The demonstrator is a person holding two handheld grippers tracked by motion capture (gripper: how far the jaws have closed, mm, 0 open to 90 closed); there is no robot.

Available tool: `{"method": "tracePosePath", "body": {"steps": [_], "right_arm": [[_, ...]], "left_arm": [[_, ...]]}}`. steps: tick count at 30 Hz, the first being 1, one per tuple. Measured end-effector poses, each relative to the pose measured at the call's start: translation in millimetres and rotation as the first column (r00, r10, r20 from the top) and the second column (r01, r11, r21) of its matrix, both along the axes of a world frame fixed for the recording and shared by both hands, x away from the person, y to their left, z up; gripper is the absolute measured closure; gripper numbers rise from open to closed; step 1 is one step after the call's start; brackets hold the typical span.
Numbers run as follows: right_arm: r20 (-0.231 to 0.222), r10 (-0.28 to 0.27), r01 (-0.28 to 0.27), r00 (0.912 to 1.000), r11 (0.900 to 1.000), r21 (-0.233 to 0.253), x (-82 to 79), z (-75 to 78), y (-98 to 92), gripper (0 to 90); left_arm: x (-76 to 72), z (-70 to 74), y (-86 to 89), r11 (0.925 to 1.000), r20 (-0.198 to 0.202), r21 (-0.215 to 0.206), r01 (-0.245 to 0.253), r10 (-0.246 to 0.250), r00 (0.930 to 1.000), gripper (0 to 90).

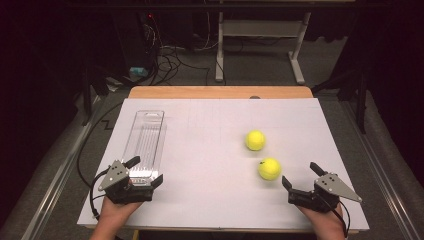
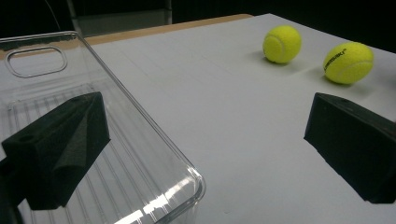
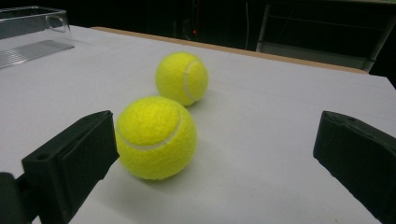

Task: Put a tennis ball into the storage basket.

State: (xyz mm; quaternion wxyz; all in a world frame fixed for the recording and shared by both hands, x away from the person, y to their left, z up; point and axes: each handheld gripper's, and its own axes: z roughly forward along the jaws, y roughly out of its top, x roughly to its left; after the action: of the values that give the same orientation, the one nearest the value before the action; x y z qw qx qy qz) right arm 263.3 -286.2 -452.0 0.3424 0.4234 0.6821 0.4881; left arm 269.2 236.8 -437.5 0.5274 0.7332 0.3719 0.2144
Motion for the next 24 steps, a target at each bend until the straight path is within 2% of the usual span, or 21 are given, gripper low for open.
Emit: {"method": "tracePosePath", "body": {"steps": [6, 14, 24], "right_arm": [[0.013, -0.002, 0.002, 0.9999, 1.000, -0.004, -1.1, 1.0, -1.9, 0.0], [0.022, -0.003, 0.003, 0.9998, 1.000, -0.008, -1.0, 0.9, -1.6, 0.0], [0.009, -0.012, 0.012, 0.9999, 1.000, -0.009, -0.4, -0.1, -2.0, 0.0]], "left_arm": [[1.0, -0.8, 0.4, 0.9998, -0.010, -0.020, -0.006, 0.005, 0.9999, 0.8], [1.4, -1.2, 1.5, 0.9998, -0.011, -0.020, -0.009, 0.008, 0.9999, 0.8], [1.4, 1.2, -2.3, 0.9998, -0.013, -0.019, 0.000, 0.000, 0.9999, 0.8]]}}
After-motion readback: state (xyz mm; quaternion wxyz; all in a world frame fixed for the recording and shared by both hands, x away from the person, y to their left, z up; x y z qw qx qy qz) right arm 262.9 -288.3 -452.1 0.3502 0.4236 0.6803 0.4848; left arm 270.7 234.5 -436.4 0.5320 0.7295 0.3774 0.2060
